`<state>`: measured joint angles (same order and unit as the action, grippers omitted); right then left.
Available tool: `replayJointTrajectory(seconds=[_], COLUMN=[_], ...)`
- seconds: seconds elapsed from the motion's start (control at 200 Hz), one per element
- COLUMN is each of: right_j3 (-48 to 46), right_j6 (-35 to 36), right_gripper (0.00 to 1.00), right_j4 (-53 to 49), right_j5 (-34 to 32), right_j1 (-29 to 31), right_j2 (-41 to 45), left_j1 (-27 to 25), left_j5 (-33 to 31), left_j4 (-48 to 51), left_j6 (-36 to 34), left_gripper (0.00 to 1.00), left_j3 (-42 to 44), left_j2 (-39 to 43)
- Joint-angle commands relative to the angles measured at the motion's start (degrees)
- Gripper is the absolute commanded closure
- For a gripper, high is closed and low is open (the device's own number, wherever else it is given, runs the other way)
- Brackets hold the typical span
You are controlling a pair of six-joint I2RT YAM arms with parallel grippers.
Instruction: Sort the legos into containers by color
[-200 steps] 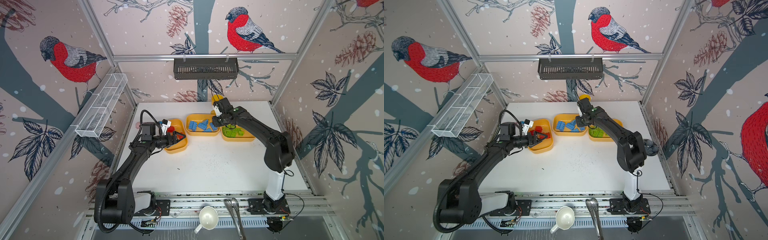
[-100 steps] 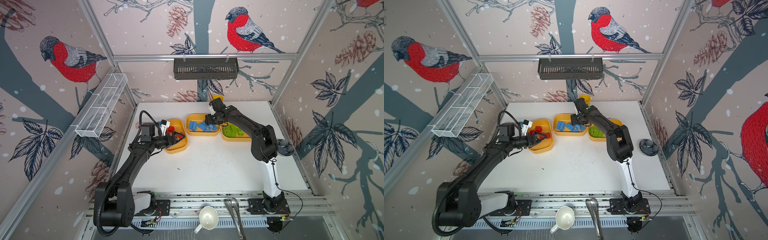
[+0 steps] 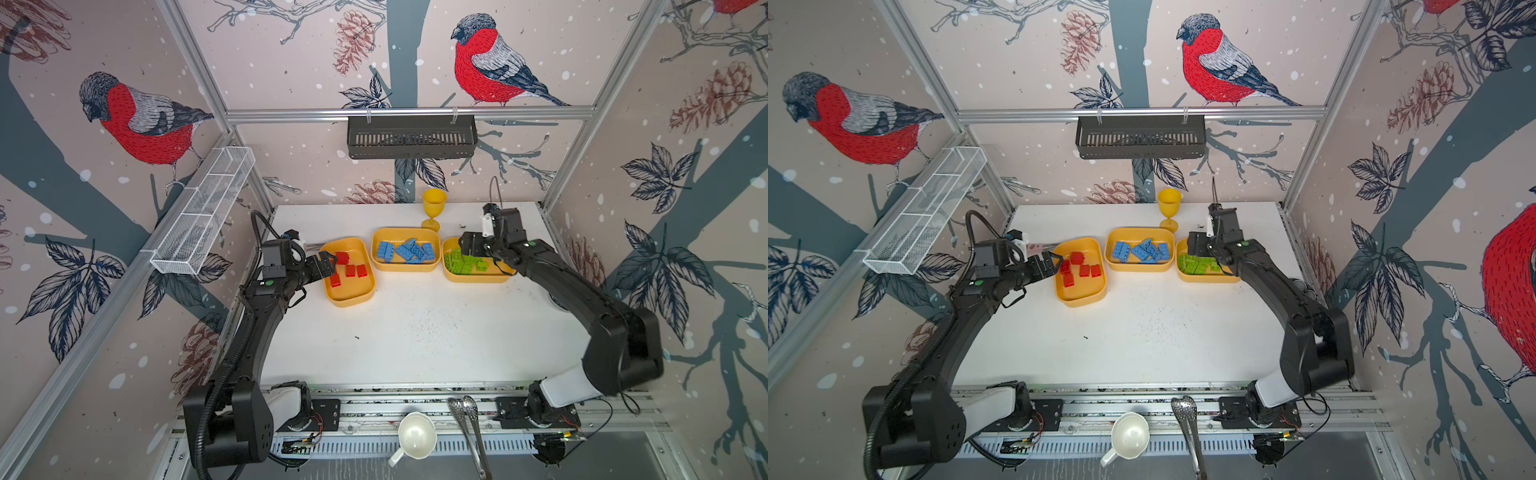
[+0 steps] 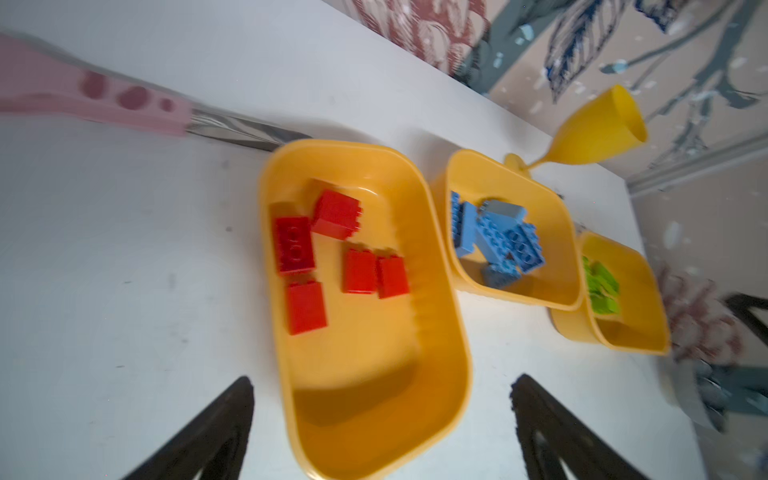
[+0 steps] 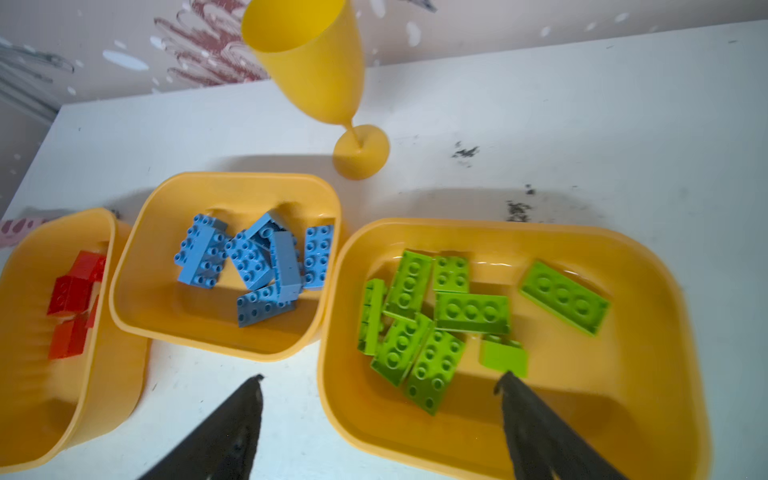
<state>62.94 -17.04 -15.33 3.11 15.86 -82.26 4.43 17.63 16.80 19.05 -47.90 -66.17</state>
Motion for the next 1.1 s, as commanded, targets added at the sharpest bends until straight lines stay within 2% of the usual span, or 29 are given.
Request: replayJointTrajectory(seconds=[0.0,0.12,0.195,0.335,0.475,0.625,0.715,0.836,0.891,0.976,1.096], right_j3=[-9.47,-19.13,-26.3,-36.95,-42.77,-47.07,-48.15,-47.42,-46.17,-47.42,-47.82], right_j6=[3.1,4.75,6.83,9.92,11.37,11.15,10.9,12.19,12.45,13.88,13.3], right_gripper=[0.03,0.0,0.01,0.01,0.01,0.01,0.01,0.0,0.0,0.01,0.01], right_j4=[10.64,16.67,23.99,37.5,49.04,61.88,67.56,71.2,70.56,75.77,79.07], right_j5=[-3.64,-6.76,-8.88,-9.42,-9.12,-6.29,-5.41,-5.38,-5.56,-5.59,-5.49], right_j1=[-3.24,-7.86,-9.68,-12.89,-15.17,-15.72,-15.75,-15.69,-15.86,-15.87,-16.38], right_j2=[6.59,12.96,16.43,20.11,16.78,11.7,7.39,4.89,3.71,1.92,-1.32], left_j1=[0.27,0.32,0.4,0.93,1.33,1.38,1.38,1.44,1.39,1.42,1.39], left_j5=[-15.89,-23.59,-26.69,-25.19,-23.81,-21.91,-21.46,-19.51,-18.25,-16.47,-15.21], left_j4=[-7.61,-17.12,-23.59,-36.58,-45.05,-61.9,-68.1,-72.08,-76.64,-85.64,-87.16], left_j6=[-1.12,-2.75,-4.99,-9.65,-13.48,-15.24,-15.94,-14.48,-13.37,-12.38,-12.82], left_gripper=[0.04,0.04,0.03,0.03,0.03,0.03,0.03,0.03,0.03,0.02,0.02], left_j3=[3.99,10.55,14.82,20.09,22.54,28.84,30.49,31.75,33.0,35.05,34.96], left_j2=[2.1,3.15,3.66,2.71,-1.81,-4.45,-6.97,-9.72,-11.15,-14.87,-17.21])
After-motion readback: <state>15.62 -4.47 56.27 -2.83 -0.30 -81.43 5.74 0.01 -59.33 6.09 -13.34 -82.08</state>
